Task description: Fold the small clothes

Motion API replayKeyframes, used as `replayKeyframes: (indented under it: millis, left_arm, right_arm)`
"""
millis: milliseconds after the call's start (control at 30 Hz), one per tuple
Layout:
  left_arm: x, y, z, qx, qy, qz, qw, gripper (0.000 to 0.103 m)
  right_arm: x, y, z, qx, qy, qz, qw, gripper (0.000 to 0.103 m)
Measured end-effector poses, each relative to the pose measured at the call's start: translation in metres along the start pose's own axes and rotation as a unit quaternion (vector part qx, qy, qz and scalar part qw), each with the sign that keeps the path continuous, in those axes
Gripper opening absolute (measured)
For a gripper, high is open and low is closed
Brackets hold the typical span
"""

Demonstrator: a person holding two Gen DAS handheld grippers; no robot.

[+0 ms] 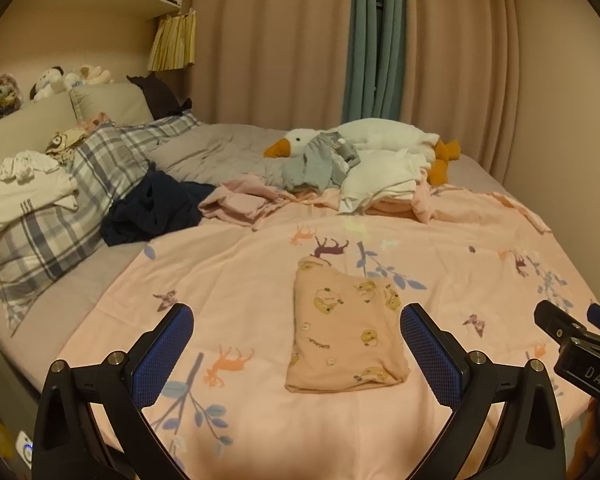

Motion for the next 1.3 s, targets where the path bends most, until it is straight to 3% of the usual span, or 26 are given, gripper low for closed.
replayKeyframes:
  millis: [1300]
  left_arm:
    - [0.0001, 0.0007, -0.0007, -0.005, 0.009, 0.001, 0.9999, 0.102]
  right_arm:
    - [-0.0034, -0.0005, -0.0052, -0.008, -0.018, 0.001, 1.0, 0.103]
Point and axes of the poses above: each gripper's, at about its wrist camera, not at the fingertips, and y roughly the way its jaws point, x to its right, z to its top, the point moved 6 cm from there along y, roughly the way its jaws point, and after that the axes turned 7 degrees about -y, right-handed, at the moved point
